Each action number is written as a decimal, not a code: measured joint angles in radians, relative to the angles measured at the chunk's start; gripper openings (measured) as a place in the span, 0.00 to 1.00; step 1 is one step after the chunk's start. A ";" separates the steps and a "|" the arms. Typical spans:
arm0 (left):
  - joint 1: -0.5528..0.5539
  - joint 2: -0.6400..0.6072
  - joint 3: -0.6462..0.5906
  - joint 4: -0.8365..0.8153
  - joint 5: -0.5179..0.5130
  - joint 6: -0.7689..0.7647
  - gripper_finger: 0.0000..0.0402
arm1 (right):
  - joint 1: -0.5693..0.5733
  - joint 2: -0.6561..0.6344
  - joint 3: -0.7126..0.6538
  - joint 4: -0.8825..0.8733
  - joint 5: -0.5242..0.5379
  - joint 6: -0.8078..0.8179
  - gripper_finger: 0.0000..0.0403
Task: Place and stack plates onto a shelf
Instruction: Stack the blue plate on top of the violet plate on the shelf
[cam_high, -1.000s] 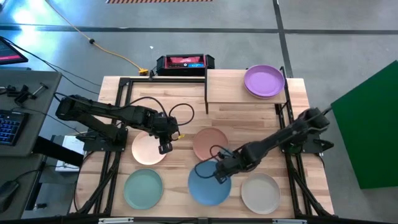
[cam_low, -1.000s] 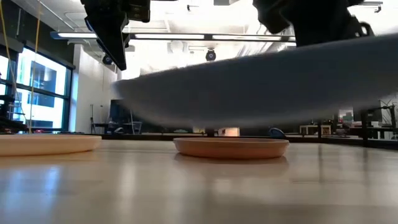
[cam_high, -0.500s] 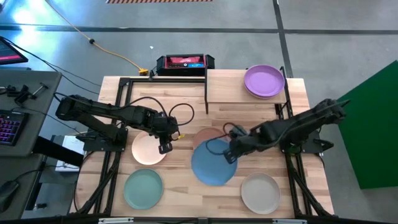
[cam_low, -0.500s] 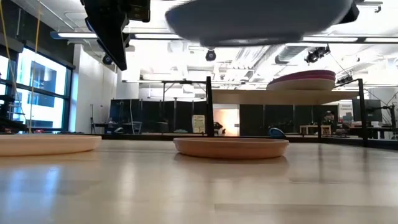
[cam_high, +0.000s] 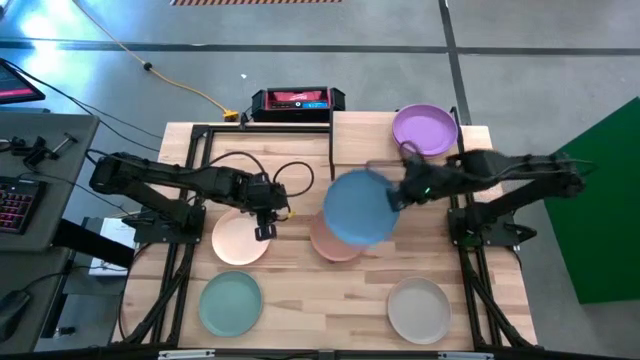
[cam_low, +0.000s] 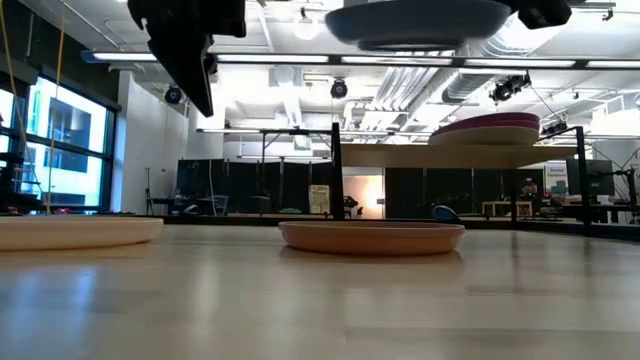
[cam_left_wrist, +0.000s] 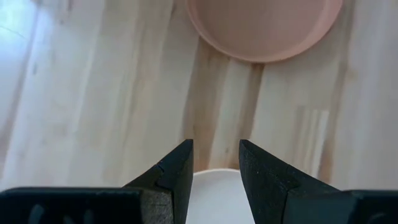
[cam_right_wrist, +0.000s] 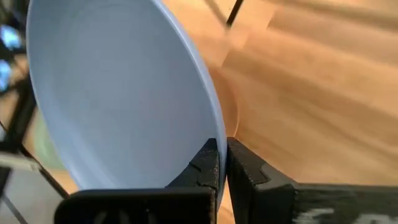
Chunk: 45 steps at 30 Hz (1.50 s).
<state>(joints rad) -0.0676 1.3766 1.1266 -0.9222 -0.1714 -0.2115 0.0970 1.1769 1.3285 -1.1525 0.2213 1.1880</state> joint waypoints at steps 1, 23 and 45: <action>0.010 0.000 0.000 0.000 0.000 0.018 0.29 | -0.021 -0.021 0.000 -0.004 0.007 0.000 0.00; 0.240 0.000 0.000 0.047 0.004 0.396 0.29 | -0.539 -0.297 0.000 -0.219 0.060 0.022 0.00; 0.371 0.000 0.000 0.082 0.071 0.583 0.29 | -0.967 -0.342 -0.002 -0.195 -0.048 -0.047 0.00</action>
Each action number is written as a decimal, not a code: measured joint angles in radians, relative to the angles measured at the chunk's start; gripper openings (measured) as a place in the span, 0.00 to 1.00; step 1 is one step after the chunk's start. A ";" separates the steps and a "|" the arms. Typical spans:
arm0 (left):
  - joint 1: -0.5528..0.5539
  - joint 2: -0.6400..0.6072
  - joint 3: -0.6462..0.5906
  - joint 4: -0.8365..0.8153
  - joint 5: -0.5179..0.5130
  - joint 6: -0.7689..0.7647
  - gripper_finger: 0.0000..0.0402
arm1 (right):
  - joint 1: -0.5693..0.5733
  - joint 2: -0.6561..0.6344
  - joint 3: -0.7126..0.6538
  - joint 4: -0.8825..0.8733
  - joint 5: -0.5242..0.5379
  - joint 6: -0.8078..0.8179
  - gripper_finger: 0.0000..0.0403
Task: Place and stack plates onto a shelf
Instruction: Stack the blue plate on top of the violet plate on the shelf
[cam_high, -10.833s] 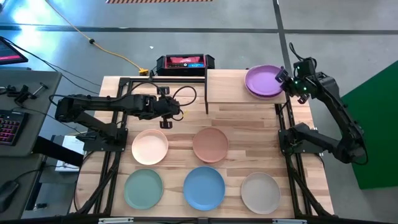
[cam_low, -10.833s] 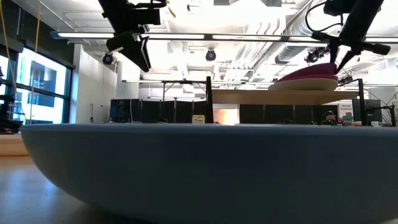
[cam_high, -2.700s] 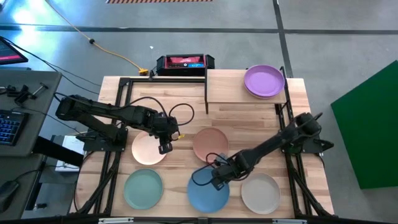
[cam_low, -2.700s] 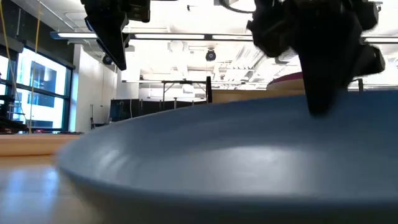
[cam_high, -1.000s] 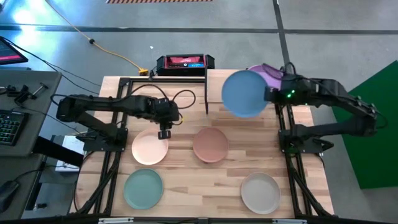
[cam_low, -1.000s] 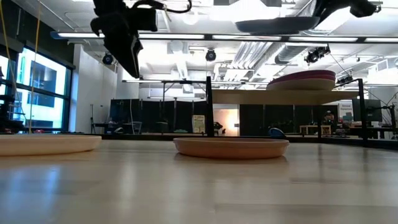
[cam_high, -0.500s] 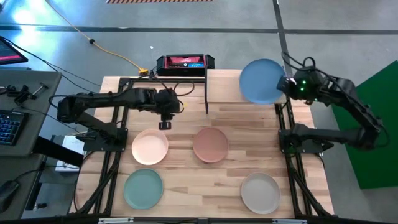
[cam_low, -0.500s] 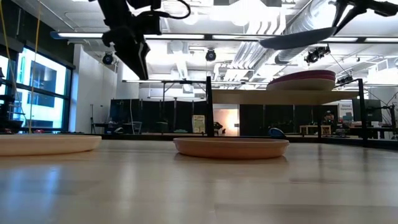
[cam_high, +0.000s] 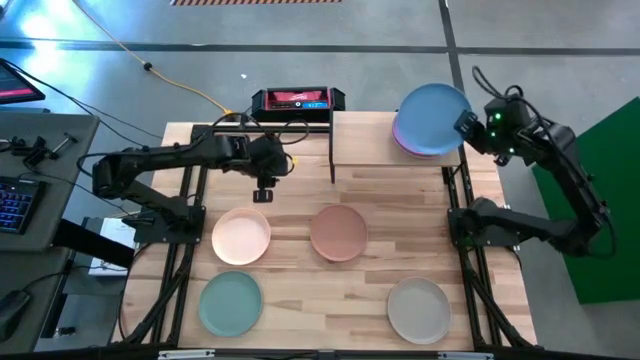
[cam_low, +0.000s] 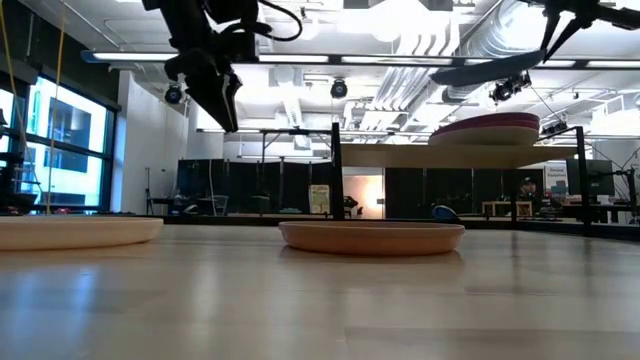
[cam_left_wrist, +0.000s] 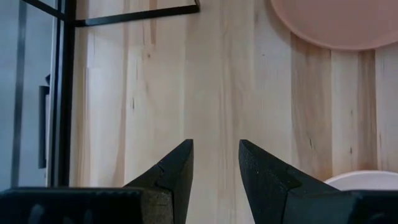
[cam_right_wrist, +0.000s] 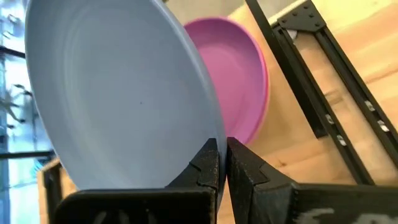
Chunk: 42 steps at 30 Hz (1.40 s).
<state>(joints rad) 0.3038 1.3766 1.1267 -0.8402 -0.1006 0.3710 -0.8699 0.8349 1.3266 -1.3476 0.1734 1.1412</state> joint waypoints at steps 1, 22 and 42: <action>0.005 0.000 0.000 0.000 0.006 0.000 0.29 | -0.024 0.000 0.000 0.014 -0.015 -0.017 0.00; 0.064 0.000 0.000 0.022 0.012 0.008 0.29 | -0.393 0.194 0.000 -0.041 -0.376 -0.230 0.00; 0.063 0.000 0.000 0.038 0.012 0.024 0.29 | -0.331 0.214 0.000 -0.055 -0.276 -0.098 0.00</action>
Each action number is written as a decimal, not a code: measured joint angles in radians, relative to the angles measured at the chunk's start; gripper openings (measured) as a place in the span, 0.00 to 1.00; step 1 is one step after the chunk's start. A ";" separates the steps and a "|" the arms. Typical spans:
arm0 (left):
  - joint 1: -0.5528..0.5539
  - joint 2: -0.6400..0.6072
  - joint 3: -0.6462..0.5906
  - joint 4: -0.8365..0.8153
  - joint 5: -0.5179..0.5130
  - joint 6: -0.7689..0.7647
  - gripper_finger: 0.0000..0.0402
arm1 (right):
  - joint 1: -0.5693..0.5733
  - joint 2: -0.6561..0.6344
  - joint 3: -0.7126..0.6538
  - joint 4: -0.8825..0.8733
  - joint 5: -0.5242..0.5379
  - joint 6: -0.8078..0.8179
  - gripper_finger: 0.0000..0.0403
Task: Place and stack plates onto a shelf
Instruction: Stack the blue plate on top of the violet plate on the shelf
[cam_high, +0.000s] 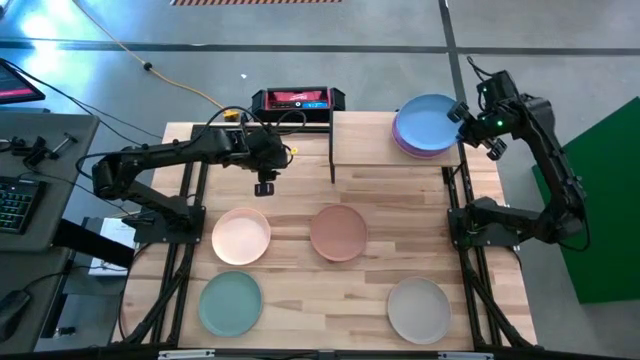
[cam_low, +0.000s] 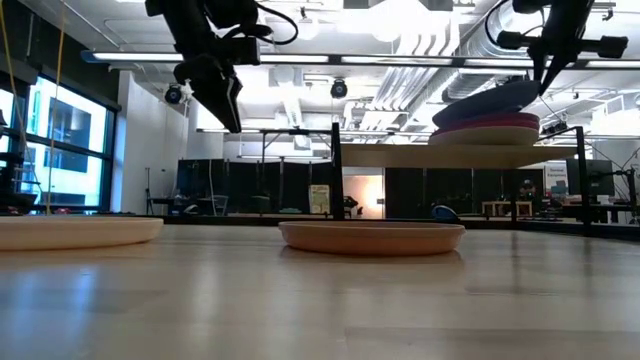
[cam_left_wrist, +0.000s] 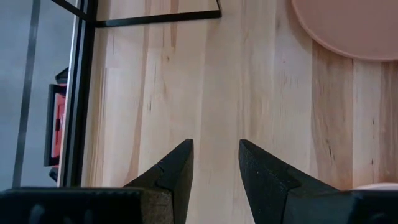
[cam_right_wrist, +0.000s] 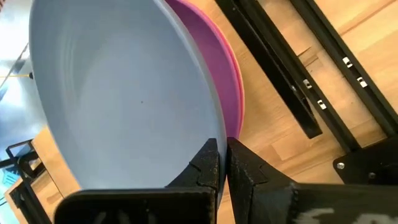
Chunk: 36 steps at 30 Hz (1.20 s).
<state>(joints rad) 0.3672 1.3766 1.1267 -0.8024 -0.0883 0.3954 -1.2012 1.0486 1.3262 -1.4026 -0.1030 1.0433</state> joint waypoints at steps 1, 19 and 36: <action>0.000 0.000 0.000 0.000 0.000 0.000 0.29 | 0.011 0.002 0.000 0.004 0.008 0.011 0.00; 0.000 0.000 0.000 -0.001 0.000 0.001 0.29 | 0.116 -0.112 -0.247 0.264 0.024 0.102 0.00; 0.000 0.000 0.000 -0.001 0.000 -0.001 0.29 | 0.080 -0.160 -0.261 0.196 0.072 0.140 0.00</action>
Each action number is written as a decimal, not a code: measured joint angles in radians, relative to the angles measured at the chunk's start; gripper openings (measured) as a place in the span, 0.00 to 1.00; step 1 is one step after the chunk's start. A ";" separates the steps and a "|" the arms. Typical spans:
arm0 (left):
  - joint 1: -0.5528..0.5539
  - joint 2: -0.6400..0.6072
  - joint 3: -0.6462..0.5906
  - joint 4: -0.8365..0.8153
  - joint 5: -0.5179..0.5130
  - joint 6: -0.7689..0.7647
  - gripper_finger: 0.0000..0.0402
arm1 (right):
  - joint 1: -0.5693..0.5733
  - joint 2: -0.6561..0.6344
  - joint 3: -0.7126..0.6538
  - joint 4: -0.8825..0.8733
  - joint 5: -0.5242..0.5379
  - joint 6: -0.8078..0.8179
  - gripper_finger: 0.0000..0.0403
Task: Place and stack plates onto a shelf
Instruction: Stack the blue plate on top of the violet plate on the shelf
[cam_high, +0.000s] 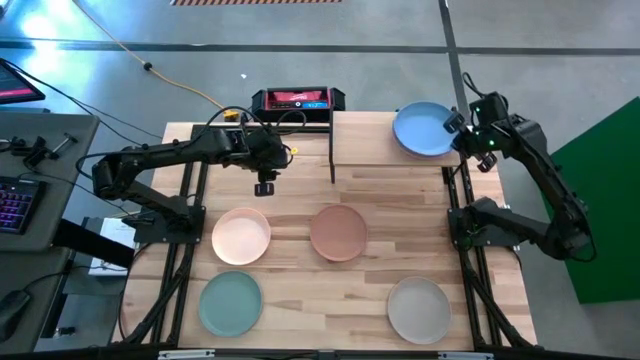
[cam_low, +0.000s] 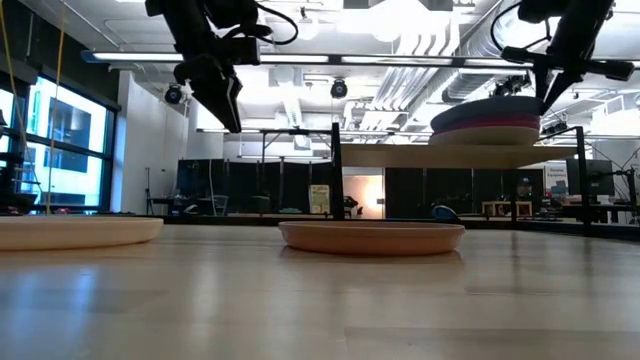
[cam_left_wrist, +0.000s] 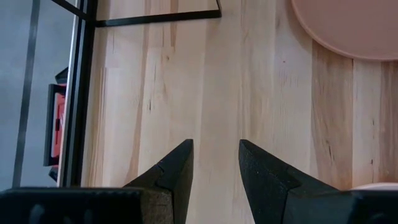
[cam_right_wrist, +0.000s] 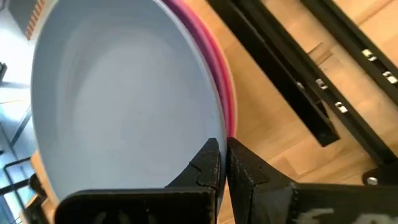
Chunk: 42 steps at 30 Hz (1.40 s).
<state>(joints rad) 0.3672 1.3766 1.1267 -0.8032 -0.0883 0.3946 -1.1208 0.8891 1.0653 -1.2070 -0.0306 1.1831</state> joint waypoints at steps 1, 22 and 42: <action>0.000 0.000 0.000 0.000 0.000 0.000 0.29 | -0.001 0.001 0.000 0.000 0.004 0.002 0.00; 0.000 0.000 0.000 0.000 0.000 0.001 0.29 | -0.002 0.048 0.000 0.034 0.001 -0.031 0.00; 0.000 0.000 0.000 0.000 0.000 0.001 0.29 | -0.002 0.045 0.000 0.025 -0.038 -0.037 0.00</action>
<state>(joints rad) 0.3672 1.3766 1.1267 -0.8031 -0.0883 0.3958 -1.1225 0.9340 1.0649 -1.1817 -0.0687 1.1464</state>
